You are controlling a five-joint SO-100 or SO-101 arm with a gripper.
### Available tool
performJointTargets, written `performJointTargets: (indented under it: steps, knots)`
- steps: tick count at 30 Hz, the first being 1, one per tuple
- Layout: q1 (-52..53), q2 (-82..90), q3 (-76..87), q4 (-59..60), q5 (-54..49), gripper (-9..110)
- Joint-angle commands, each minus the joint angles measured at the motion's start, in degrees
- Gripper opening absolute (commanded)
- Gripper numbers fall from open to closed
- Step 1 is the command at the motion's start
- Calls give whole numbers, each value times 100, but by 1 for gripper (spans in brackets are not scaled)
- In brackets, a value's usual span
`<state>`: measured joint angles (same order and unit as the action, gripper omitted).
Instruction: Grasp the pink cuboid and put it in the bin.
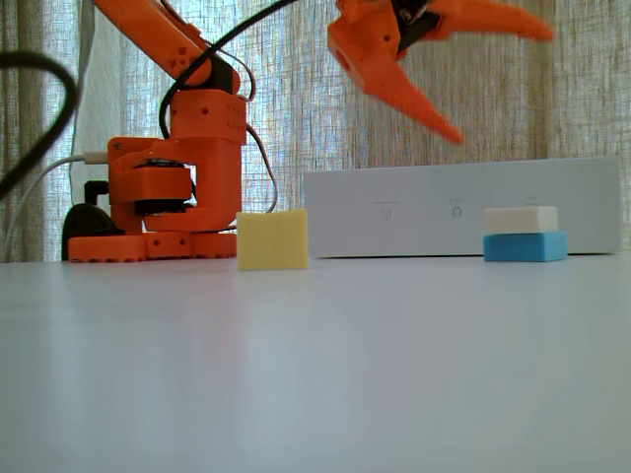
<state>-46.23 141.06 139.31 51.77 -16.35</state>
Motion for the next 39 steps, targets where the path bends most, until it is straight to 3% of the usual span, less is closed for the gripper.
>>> performJointTargets:
  steps: [1,6,9,15,21,29,32,39]
  knots:
    - [615,475,-545,-879,-62,43]
    - [1846,861,-923,-2628,18,43]
    - [2637,1178,-932,-2865,316,39]
    - [3929,2109,-519,-861,809,32]
    - [4351,3252,615,932,835,24]
    - [4386,4333,1986,1978,773,19]
    - [4333,4623,2206,2399,765,8]
    - [4395,4843,2602,2487,650,2]
